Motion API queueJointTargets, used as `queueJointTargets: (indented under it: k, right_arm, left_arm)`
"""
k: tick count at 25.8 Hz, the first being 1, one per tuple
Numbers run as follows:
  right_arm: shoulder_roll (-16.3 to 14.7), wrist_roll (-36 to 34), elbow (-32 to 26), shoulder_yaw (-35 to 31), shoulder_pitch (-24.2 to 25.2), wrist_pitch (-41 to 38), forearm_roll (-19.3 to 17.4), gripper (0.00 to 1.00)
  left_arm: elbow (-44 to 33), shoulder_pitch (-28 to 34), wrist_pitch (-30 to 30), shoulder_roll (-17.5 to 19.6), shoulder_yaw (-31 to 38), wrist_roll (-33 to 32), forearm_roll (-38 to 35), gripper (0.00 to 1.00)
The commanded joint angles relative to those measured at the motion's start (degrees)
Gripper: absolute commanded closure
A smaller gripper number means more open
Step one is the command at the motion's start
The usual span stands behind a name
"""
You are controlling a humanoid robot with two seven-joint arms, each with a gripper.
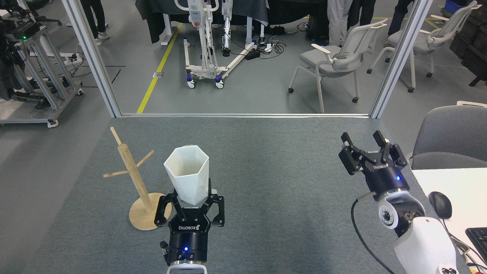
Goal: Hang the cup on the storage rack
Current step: 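Carry the cup with the left gripper to the wooden stand's peg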
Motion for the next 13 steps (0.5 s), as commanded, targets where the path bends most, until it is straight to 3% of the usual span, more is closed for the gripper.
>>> queueJointTargets:
  k: [1, 4, 13]
  right_arm:
    - [0.15, -0.79, 10.31, -1.66, 1.21, -2.67, 3.91, 0.0]
    - [0.15, -2.64, 13.47, -1.75, 1.91, -2.58, 4.18, 0.0]
    - [0.5, -4.57, 14.0, -1.75, 6.39, -2.5, 6.02, 0.0]
  left_arm:
    - [-1.32, 1.77, 4.98, 0.82, 0.05, 2.12, -0.17, 1.0]
    - [-1.32, 1.86, 10.17, 1.17, -0.03, 3.26, -0.35, 1.0]
    - [-1.32, 2.83, 19.93, 3.1, 0.05, 3.26, -3.42, 1.0]
